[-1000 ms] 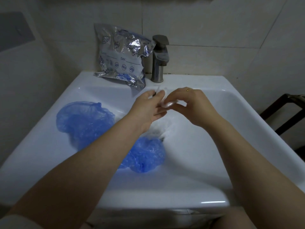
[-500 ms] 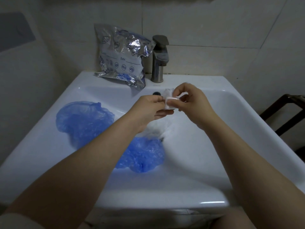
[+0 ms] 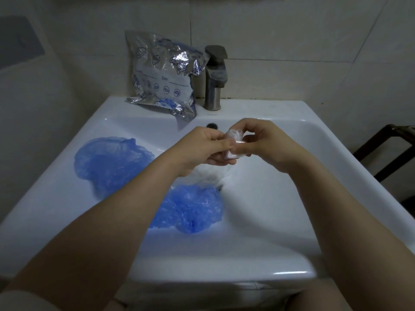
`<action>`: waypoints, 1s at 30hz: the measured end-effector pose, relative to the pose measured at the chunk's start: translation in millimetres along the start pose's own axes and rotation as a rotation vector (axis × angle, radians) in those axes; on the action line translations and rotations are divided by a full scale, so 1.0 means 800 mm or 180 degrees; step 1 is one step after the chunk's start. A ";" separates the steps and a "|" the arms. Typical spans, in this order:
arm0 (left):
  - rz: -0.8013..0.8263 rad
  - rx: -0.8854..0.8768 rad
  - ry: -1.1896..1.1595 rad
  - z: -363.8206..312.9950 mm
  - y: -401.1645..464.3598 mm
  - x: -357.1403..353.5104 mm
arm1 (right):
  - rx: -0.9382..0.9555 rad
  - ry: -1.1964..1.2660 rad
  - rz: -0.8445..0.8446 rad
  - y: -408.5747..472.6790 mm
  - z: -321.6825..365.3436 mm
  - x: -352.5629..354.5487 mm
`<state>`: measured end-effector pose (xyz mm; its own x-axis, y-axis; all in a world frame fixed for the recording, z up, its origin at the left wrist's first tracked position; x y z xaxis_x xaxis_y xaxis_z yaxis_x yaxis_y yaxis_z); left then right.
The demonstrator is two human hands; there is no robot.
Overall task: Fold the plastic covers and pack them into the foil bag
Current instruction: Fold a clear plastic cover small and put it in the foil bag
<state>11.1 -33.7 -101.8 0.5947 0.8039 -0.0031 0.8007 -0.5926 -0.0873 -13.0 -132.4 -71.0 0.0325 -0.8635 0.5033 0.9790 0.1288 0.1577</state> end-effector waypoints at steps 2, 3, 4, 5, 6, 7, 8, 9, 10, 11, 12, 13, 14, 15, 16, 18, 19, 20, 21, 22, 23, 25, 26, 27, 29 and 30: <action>0.0045 -0.0019 -0.0135 -0.003 -0.001 0.000 | 0.0136 0.0073 -0.0055 0.000 0.005 0.003; 0.0057 0.0001 -0.0228 -0.003 -0.002 0.001 | 0.0203 0.0114 -0.0099 0.000 0.007 0.003; 0.0070 0.0035 -0.0326 -0.003 -0.003 0.002 | 0.0288 0.0129 -0.0161 0.000 0.009 0.004; 0.0082 0.0072 -0.0411 -0.002 -0.003 0.002 | 0.0376 0.0085 -0.0226 0.001 0.012 0.004; 0.0096 0.0106 -0.0461 -0.001 -0.003 0.002 | 0.0461 -0.0023 -0.0297 0.001 0.014 0.005; 0.0097 0.0131 -0.0496 -0.001 -0.003 0.002 | 0.0533 -0.0172 -0.0373 0.001 0.016 0.005; 0.0079 0.0151 -0.0522 -0.001 -0.003 0.003 | 0.0605 -0.0344 -0.0471 0.002 0.019 0.006; 0.0060 0.0160 -0.0545 0.000 -0.002 0.003 | 0.0695 -0.0523 -0.0569 0.001 0.022 0.007; 0.0035 0.0169 -0.0567 0.000 -0.001 0.003 | 0.0800 -0.0737 -0.0638 0.000 0.027 0.008; 0.0006 0.0174 -0.0600 0.000 0.000 0.005 | 0.0898 -0.0968 -0.0652 0.000 0.032 0.006; -0.0043 0.0180 -0.0636 0.000 0.001 0.007 | 0.0969 -0.1223 -0.0613 -0.001 0.037 0.002; -0.0096 0.0172 -0.0667 -0.001 0.002 0.011 | 0.1023 -0.1465 -0.0538 -0.001 0.039 -0.004; -0.0134 0.0163 -0.0660 -0.002 0.003 0.014 | 0.1079 -0.1662 -0.0477 0.000 0.041 -0.009; -0.0158 0.0134 -0.0627 -0.004 0.003 0.017 | 0.1131 -0.1763 -0.0462 0.000 0.043 -0.012; -0.0154 0.0104 -0.0586 -0.007 0.002 0.018 | 0.1182 -0.1760 -0.0519 -0.001 0.047 -0.010; -0.0131 0.0015 -0.0526 -0.016 0.000 0.020 | 0.1243 -0.1547 -0.0698 -0.004 0.056 -0.004; -0.0127 -0.0024 -0.0520 -0.019 0.001 0.019 | 0.1209 -0.1461 -0.0774 -0.006 0.057 0.001; -0.0113 -0.0048 -0.0519 -0.024 0.002 0.020 | 0.1119 -0.1442 -0.0849 -0.004 0.058 0.006; -0.0065 -0.0076 -0.0541 -0.026 0.003 0.017 | 0.0985 -0.1437 -0.0923 -0.003 0.056 0.012; 0.0016 -0.0098 -0.0604 -0.031 0.002 0.015 | 0.0851 -0.1417 -0.1035 -0.001 0.055 0.019; 0.0130 -0.0145 -0.0696 -0.038 0.003 0.012 | 0.0738 -0.1342 -0.1191 0.001 0.055 0.028; 0.0243 -0.0299 -0.0792 -0.053 0.005 0.008 | 0.0628 -0.1156 -0.1495 0.009 0.062 0.045; 0.0170 -0.0379 -0.0789 -0.057 0.004 0.008 | 0.0608 -0.1049 -0.1524 0.011 0.065 0.046; 0.0010 -0.0493 -0.0739 -0.069 0.009 0.016 | 0.0615 -0.0974 -0.1504 0.023 0.074 0.049; -0.0305 -0.0695 -0.0592 -0.091 0.015 0.032 | 0.0633 -0.0924 -0.1431 0.042 0.092 0.050; -0.0374 -0.0798 -0.0511 -0.106 0.018 0.039 | 0.0660 -0.0850 -0.1415 0.053 0.103 0.054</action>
<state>47.0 -21.1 -19.0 0.4941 0.8533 -0.1665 0.8679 -0.4729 0.1518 13.0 -123.8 27.6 -0.4530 -0.7064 0.5438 0.8260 -0.1030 0.5542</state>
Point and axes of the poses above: each hand's wrist, its own y-axis towards the middle knuckle, its own x-axis out of the back of the hand, z = x × y, the point moved 9 cm from there along y, towards the middle knuckle, and after that the axes turned 5 degrees about -y, right-handed, at the moved point
